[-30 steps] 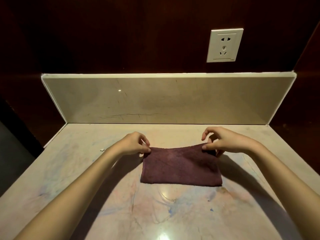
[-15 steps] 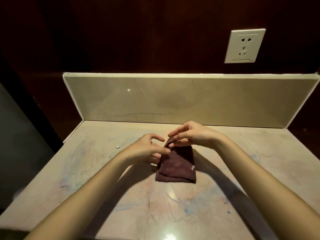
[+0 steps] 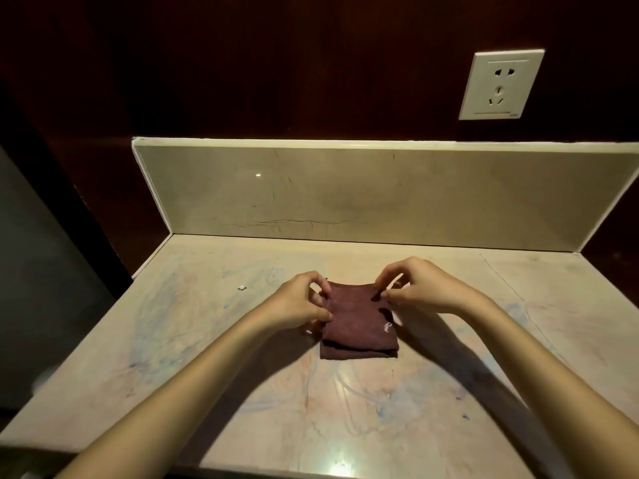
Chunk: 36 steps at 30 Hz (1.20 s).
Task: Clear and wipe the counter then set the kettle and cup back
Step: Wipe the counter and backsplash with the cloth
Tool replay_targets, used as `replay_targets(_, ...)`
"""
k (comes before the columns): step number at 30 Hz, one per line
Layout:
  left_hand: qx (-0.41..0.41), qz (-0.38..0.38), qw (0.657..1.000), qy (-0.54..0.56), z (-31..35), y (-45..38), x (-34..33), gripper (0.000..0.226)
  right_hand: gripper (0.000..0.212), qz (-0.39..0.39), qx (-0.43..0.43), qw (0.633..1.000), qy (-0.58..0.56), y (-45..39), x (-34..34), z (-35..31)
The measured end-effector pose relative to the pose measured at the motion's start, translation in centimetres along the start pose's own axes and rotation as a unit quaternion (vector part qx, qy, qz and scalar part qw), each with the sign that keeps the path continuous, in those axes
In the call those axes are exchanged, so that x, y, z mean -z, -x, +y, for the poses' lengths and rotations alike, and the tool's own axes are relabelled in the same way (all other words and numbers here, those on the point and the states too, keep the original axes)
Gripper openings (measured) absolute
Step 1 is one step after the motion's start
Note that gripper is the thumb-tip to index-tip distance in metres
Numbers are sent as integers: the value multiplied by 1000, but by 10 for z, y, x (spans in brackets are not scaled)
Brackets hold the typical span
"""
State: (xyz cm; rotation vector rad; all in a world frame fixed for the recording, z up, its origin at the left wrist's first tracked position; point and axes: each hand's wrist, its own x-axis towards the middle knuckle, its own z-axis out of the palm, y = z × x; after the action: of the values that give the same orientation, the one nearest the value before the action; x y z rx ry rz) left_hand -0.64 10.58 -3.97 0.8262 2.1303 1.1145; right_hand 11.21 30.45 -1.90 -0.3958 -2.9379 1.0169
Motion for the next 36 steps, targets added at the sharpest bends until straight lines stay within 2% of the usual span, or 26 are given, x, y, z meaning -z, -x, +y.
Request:
replay_targets(4, 17, -41, 999, -21, 0, 3, 5, 24, 6, -33, -1, 999, 41, 16, -2, -2)
replay_targets(7, 20, -49, 994, -97, -1, 5, 6, 33, 14, -48, -3, 995, 86, 24, -4, -3)
replay_targets(10, -48, 3, 967, -249, 1, 10, 6, 38, 33, -66, 20, 989, 131, 33, -6, -5)
replay_targets(13, -118, -24, 955, -272, 1, 21, 1, 36, 54, -98, 52, 981, 158, 42, -12, -6)
replay_targets(15, -156, -48, 934, -319, -3, 24, -1, 37, 60, -97, 70, 978, 172, 45, -17, -4)
replay_targets(18, -210, -25, 899, -384, -8, 25, -2, 28, 47, -66, 105, 974, 191, 48, -23, -1)
replay_targets(21, -302, 7, 836, -458, -7, 25, -2, 15, 21, -12, 149, 959, 242, 49, -28, -3)
replay_targets(22, -316, 8, 827, -464, -5, 25, -1, 15, 14, 0, 157, 956, 247, 49, -28, -3)
replay_targets(24, -309, 3, 848, -431, 2, 27, 5, 14, 17, 19, 152, 961, 229, 50, -24, -5)
replay_targets(26, -273, -7, 901, -336, 14, 29, 16, 15, 16, 31, 121, 979, 161, 53, -11, -8)
replay_targets(28, -259, -28, 940, -220, 32, 32, 26, 16, 12, 46, 115, 990, 64, 59, 8, -14)
replay_targets(32, -236, -60, 968, -53, 58, 30, 32, 11, 13, 60, 124, 985, -106, 70, 37, -24)
replay_targets(36, -168, -67, 983, 27, 54, 10, 14, 11, 16, 5, 50, 976, -211, 67, 34, -7)
